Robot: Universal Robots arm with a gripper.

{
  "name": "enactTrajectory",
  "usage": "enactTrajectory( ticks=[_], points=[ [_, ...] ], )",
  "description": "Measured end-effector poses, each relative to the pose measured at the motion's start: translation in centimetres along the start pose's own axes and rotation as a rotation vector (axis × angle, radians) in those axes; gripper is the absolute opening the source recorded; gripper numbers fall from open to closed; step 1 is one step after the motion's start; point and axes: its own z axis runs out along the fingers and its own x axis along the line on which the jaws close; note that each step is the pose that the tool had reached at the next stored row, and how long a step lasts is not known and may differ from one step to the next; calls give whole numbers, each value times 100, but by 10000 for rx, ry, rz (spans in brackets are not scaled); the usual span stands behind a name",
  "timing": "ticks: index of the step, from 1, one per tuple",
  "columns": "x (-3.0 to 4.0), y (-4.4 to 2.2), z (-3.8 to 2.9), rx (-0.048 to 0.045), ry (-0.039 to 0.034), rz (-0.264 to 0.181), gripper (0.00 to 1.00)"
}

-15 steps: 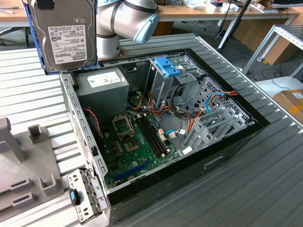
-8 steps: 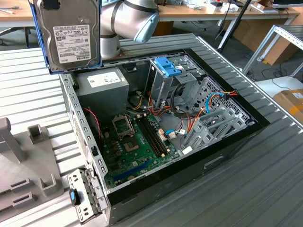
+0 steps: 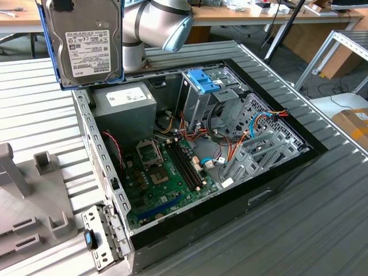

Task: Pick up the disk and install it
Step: 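Pick up the disk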

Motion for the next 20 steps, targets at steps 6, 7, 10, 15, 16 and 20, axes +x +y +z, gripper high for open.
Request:
enactTrajectory(
  ticks=[6,7,10,15,16,20],
  points=[
    [0,-21,0,0,0,-2,36],
    [6,-184,-1,-1,0,0,36],
    [18,-529,-4,0,0,0,36],
    [22,-657,-6,0,0,-1,36],
    [23,-680,-6,0,0,0,36],
    [29,-858,-7,0,0,0,36]
  ],
)
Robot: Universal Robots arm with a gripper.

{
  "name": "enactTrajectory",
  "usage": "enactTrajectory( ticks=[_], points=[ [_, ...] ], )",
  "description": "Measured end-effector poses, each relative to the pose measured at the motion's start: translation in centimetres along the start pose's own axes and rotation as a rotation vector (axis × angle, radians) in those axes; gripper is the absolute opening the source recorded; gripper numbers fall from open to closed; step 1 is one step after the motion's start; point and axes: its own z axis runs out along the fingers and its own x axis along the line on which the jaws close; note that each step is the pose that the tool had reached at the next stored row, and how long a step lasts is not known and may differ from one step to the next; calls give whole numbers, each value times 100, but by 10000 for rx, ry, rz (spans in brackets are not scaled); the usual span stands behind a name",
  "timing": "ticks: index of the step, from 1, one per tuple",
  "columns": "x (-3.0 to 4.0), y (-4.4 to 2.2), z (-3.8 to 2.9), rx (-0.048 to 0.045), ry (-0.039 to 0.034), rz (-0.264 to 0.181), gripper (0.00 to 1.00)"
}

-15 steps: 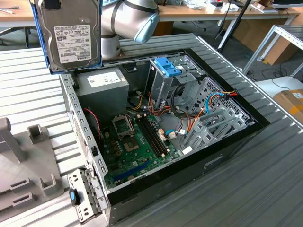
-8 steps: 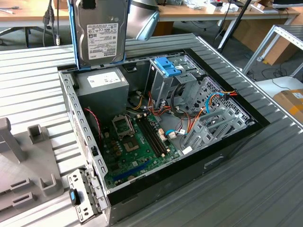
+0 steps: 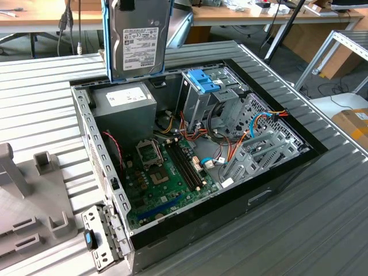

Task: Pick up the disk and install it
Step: 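Pick up the disk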

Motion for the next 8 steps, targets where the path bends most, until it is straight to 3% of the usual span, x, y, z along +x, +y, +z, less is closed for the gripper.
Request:
enactTrajectory(
  ticks=[4,8],
  points=[
    [4,-115,-1,0,0,0,36],
    [5,-131,-1,1,0,1,36]
  ],
)
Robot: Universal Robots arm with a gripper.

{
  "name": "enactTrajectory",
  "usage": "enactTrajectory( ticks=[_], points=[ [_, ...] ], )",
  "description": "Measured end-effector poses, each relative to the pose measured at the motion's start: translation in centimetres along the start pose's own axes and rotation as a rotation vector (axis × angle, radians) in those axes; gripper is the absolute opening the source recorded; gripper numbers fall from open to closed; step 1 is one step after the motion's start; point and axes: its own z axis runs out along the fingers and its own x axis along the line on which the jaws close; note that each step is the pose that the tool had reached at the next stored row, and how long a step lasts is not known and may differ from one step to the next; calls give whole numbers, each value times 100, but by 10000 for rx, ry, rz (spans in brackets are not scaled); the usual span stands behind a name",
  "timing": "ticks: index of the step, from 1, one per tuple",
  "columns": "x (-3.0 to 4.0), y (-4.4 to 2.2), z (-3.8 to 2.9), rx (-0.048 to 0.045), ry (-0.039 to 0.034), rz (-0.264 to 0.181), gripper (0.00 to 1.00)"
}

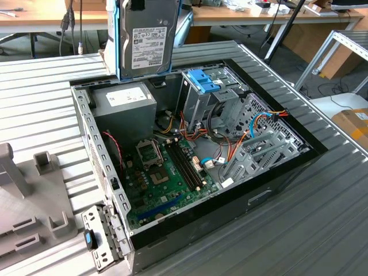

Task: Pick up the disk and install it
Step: 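Pick up the disk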

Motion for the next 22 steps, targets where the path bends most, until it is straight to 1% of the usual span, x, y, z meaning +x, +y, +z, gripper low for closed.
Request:
enactTrajectory(
  ticks=[3,4,5,7,10,14,17,18,22],
  points=[
    [10,-3,0,0,1,-3,36],
    [31,-5,0,-1,1,-1,36],
    [109,-14,1,-1,1,-1,36],
    [162,-19,2,0,0,0,36],
    [270,-25,3,-1,1,-1,36],
    [379,-28,6,0,1,-1,36],
    [492,-30,9,0,-1,0,36],
    [565,-31,11,-1,0,0,36],
    [688,-35,14,-1,1,1,36]
  ],
)
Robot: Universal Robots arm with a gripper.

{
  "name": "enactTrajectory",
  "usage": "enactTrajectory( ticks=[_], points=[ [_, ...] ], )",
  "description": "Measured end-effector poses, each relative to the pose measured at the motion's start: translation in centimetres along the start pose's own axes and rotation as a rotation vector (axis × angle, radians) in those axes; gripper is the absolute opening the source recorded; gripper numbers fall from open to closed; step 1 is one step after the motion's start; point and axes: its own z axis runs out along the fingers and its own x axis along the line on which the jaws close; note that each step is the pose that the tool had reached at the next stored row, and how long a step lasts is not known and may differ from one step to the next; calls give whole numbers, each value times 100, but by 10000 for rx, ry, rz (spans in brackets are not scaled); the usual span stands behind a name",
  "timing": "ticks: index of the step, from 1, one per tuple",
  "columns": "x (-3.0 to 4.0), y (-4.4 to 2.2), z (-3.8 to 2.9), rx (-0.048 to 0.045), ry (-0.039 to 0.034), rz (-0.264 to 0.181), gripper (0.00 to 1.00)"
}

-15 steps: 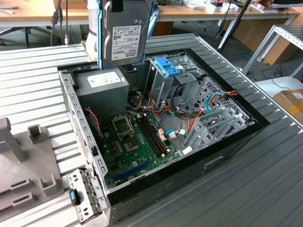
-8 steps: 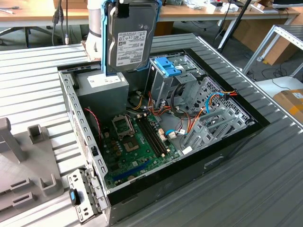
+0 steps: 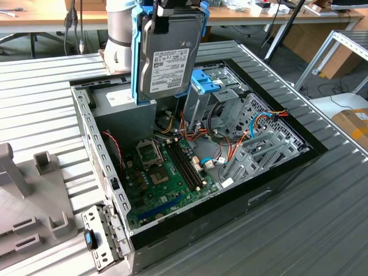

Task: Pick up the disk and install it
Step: 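Pick up the disk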

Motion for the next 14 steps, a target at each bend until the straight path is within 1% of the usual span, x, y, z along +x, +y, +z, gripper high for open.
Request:
enactTrajectory(
  ticks=[2,4,5,7,8,10,13,14],
  points=[
    [74,-4,2,1,-1,3,36],
    [111,-7,3,0,1,4,36],
    [155,-9,5,1,-1,6,36],
    [221,-14,7,1,-1,9,36],
    [239,-22,7,1,-1,11,36],
    [253,-52,8,1,-1,16,36],
    [269,-115,9,0,-1,29,36],
    [291,-141,9,0,0,35,36]
  ],
)
